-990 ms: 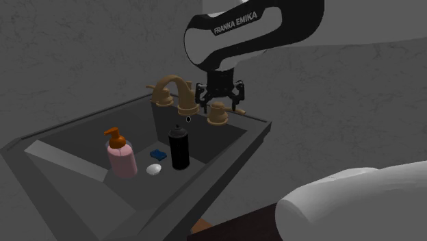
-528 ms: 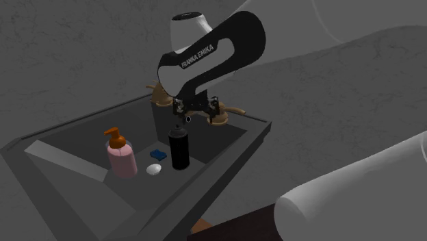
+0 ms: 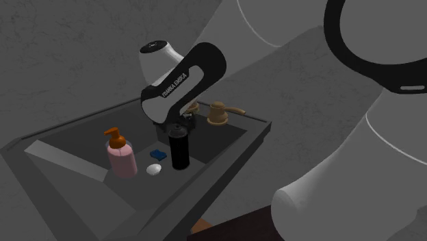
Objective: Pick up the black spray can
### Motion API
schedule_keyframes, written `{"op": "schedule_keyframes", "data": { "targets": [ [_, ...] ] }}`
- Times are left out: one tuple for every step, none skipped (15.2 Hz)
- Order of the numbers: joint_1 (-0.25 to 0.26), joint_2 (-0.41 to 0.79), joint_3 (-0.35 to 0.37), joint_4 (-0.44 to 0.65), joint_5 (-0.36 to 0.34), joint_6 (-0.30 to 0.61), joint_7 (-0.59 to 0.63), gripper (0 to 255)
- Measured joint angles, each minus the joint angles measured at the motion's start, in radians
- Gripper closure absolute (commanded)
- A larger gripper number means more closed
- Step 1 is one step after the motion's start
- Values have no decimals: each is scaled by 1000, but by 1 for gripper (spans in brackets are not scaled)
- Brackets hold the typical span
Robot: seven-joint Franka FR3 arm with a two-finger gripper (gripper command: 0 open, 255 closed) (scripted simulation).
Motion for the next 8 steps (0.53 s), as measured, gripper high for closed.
{"op": "schedule_keyframes", "data": {
  "targets": [
    [-16, 32, 19, 6, -35, 18, 41, 0],
    [-20, 43, 27, 7, -49, 25, 62, 0],
    [-24, 52, 35, 0, -64, 38, 82, 0],
    [-30, 66, 42, -2, -82, 49, 99, 0],
    [-34, 75, 46, -9, -96, 61, 113, 0],
    [-39, 88, 52, -10, -114, 70, 129, 0],
    [-44, 99, 56, -14, -130, 81, 144, 0],
    [-48, 111, 60, -15, -146, 88, 158, 0]
  ]
}}
